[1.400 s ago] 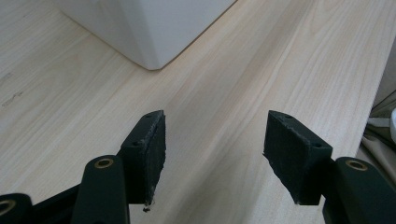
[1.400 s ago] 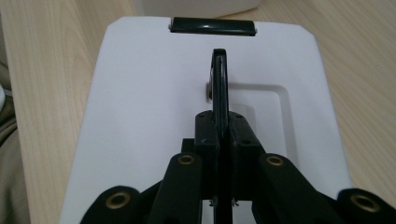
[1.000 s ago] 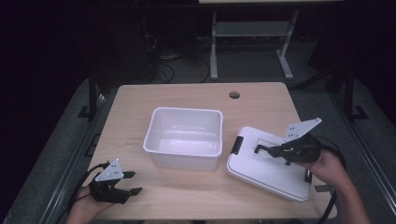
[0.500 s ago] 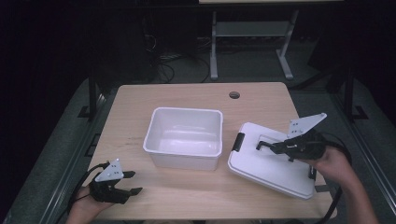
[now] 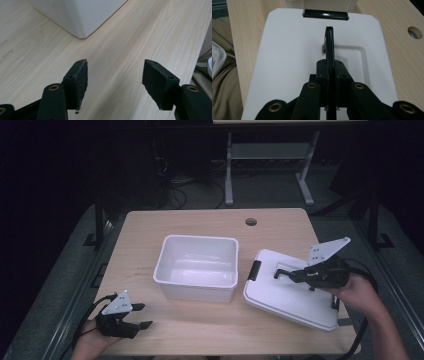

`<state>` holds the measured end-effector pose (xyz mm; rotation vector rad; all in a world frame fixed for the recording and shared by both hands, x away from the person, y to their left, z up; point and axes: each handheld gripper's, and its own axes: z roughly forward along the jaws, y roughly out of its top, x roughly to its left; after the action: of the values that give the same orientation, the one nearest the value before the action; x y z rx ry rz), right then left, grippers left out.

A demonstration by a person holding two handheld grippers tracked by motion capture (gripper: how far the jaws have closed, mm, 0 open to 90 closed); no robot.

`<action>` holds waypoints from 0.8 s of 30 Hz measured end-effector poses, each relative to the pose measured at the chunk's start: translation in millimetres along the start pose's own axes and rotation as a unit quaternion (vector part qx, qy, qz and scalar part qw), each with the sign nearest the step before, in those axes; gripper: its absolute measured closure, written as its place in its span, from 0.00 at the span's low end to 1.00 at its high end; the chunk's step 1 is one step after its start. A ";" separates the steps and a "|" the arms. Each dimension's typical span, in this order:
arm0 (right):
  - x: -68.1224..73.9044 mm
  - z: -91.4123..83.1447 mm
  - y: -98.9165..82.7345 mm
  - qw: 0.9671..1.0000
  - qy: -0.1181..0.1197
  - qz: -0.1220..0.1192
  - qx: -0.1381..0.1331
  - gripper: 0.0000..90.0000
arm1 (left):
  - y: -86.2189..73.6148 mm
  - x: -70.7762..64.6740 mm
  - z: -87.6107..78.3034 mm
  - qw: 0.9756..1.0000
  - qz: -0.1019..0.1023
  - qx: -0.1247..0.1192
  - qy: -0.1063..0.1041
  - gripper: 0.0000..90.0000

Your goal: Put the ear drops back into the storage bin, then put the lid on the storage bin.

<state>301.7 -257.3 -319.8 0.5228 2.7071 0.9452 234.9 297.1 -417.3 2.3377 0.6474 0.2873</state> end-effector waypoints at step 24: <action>1.0 -13.3 4.7 1.000 -0.001 0.000 -0.008 0.93 | 1.7 -0.5 2.5 1.000 0.000 0.002 -0.002 0.41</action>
<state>297.7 -260.8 -306.7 0.5218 2.6946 0.9654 236.1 294.3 -418.1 2.3423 0.6473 0.2822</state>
